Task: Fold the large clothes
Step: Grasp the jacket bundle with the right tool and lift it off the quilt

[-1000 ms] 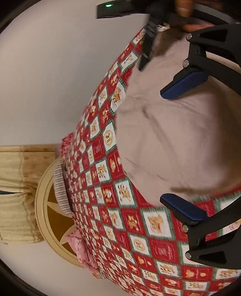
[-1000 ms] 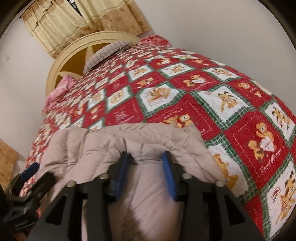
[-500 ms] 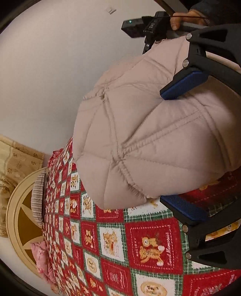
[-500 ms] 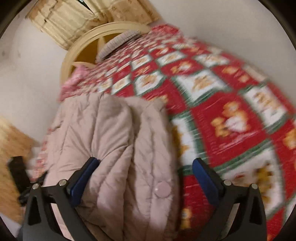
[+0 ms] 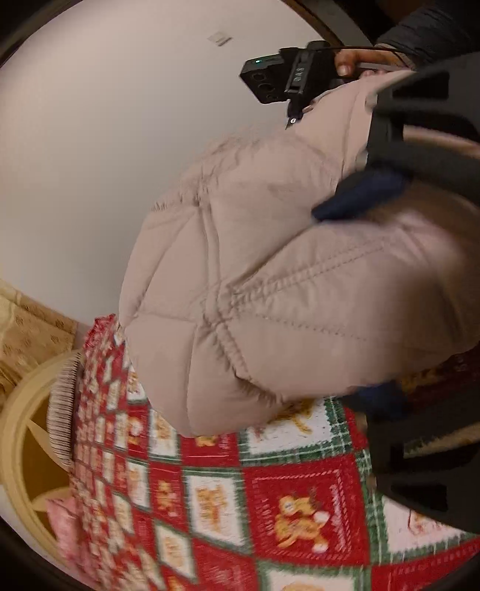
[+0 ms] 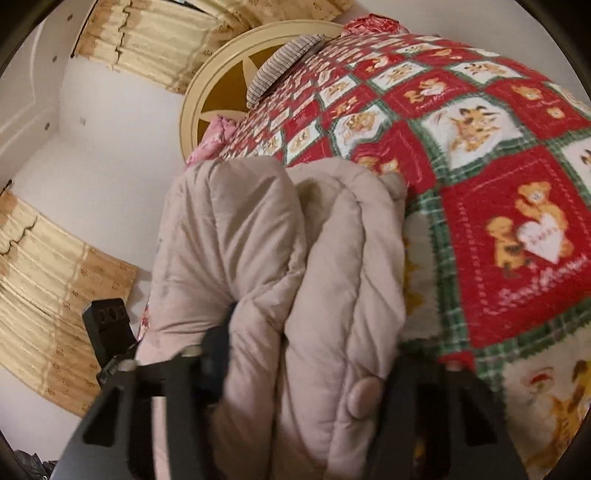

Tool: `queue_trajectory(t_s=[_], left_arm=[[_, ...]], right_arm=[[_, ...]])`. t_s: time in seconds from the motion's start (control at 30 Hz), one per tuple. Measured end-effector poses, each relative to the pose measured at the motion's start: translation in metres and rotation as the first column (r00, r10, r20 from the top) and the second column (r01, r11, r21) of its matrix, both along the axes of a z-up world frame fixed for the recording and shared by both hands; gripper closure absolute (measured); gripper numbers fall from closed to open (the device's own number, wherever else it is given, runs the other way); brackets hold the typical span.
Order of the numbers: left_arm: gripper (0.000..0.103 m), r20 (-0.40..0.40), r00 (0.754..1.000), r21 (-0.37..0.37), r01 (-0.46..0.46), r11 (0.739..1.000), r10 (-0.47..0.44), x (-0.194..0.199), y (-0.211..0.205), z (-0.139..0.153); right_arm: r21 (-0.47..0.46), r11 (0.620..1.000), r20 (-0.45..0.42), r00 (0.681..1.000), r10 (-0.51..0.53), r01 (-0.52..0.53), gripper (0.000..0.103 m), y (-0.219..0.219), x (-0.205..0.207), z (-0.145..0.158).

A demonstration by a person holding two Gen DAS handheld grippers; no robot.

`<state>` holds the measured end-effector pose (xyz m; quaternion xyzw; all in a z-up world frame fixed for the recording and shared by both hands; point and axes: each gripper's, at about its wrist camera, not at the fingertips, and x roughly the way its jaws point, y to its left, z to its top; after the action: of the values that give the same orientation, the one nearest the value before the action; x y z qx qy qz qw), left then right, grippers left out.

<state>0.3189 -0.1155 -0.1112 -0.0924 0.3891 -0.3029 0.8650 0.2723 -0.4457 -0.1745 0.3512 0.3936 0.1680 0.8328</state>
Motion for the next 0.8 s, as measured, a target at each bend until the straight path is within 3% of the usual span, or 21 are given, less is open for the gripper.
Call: queue_trajectory(t_s=[0.1, 0.2, 0.57, 0.8], left_arm=[[0.054, 0.054, 0.999, 0.038, 0.009, 0.999, -0.011, -0.014, 0.003, 0.015], [0.06, 0.101, 0.995, 0.04, -0.011, 0.999, 0.007, -0.031, 0.018, 0.033], [0.064, 0.24, 0.959, 0.025, -0.159, 0.987, 0.149, -0.081, 0.128, 0.086], [0.064, 0.289, 0.917, 0.053, -0.302, 0.952, 0.275, -0.097, 0.215, 0.102]], right_arm=[[0.022, 0.999, 0.024, 0.999, -0.028, 0.027, 0.07, 0.0, -0.007, 0.01], [0.041, 0.999, 0.065, 0.998, -0.021, 0.018, 0.074, 0.012, -0.015, 0.026], [0.06, 0.988, 0.137, 0.981, 0.134, -0.143, 0.078, 0.116, 0.011, 0.065], [0.085, 0.959, 0.171, 0.952, 0.255, -0.272, 0.078, 0.211, 0.049, 0.072]])
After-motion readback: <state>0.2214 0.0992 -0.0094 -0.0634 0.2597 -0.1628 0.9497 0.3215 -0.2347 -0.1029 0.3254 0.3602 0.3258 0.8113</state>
